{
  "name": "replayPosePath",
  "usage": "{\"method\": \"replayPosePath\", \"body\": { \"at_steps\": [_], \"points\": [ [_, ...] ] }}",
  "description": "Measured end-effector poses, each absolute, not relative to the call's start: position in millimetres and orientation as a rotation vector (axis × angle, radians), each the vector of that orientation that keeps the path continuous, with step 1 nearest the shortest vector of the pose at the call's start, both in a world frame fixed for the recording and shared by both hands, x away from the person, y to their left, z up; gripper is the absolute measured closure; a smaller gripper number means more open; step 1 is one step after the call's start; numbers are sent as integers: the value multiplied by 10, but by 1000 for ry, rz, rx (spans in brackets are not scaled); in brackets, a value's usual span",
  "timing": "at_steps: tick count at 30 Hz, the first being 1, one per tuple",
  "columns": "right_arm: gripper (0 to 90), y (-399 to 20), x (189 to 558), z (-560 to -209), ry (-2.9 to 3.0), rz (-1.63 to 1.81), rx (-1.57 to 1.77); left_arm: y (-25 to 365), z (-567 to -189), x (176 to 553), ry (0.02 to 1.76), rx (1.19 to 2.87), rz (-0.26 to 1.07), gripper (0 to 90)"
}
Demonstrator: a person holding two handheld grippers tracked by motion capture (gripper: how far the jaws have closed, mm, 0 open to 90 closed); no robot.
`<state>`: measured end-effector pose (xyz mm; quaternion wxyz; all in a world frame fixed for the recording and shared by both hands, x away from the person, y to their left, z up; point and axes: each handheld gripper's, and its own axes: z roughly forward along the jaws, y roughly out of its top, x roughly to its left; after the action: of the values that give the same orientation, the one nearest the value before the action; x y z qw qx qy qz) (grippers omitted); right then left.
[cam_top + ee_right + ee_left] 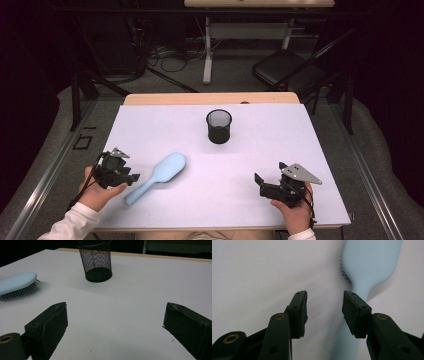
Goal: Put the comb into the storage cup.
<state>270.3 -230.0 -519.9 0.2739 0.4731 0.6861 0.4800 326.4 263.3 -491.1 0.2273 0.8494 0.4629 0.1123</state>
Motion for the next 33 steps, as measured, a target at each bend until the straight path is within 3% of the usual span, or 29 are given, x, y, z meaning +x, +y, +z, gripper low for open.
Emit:
{"method": "replayPosePath", "body": {
  "at_steps": [5,10,16,22,26,33],
  "points": [
    [52,-2301,2703,-5199,1846,1291,1275,2582,-4901,3267,1230,2361,290,472],
    [52,-2300,2707,-5204,1846,1291,1273,2515,-4914,3271,1186,2385,286,321],
    [52,-2296,2704,-5202,1851,1290,1276,2444,-4924,3282,1159,2418,277,243],
    [52,-2296,2707,-5205,1850,1291,1274,2371,-4946,3291,1148,2441,291,66],
    [52,-2295,2704,-5203,1854,1290,1274,2336,-4959,3305,1149,2459,304,5],
    [52,-2294,2705,-5204,1854,1290,1271,2309,-4966,3331,1160,2465,320,4]
  ]
}}
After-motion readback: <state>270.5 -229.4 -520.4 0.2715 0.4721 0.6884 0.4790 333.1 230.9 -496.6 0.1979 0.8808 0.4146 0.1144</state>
